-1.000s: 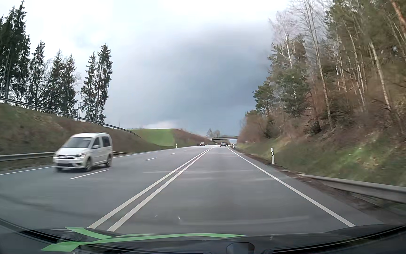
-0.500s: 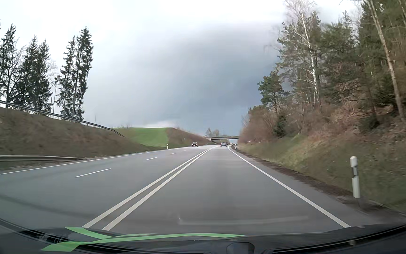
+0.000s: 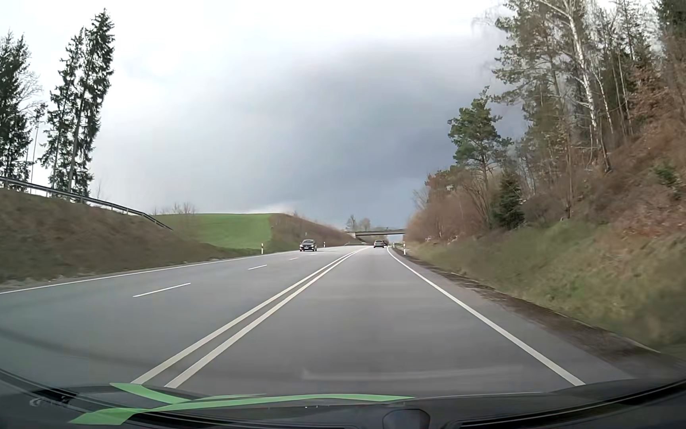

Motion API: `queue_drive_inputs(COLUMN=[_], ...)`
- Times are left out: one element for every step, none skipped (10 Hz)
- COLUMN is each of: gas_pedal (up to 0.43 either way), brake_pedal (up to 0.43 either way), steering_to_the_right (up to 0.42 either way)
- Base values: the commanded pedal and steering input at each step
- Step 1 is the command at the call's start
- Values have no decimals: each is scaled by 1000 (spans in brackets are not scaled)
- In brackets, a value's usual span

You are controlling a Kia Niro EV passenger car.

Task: Follow the waypoints while adhering to traffic rules and regulations

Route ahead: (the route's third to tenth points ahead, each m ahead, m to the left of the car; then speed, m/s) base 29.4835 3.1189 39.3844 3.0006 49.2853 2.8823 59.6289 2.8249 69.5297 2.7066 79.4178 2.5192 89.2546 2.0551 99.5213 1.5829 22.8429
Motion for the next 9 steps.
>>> queue_drive_inputs(gas_pedal=[268,268,268,268,268,280,280,280,280], brake_pedal=[0,0,0,0,0,0,0,0,0], steering_to_the_right=[-1,-1,-1,-1,-1,-1,-1,-1,-1])
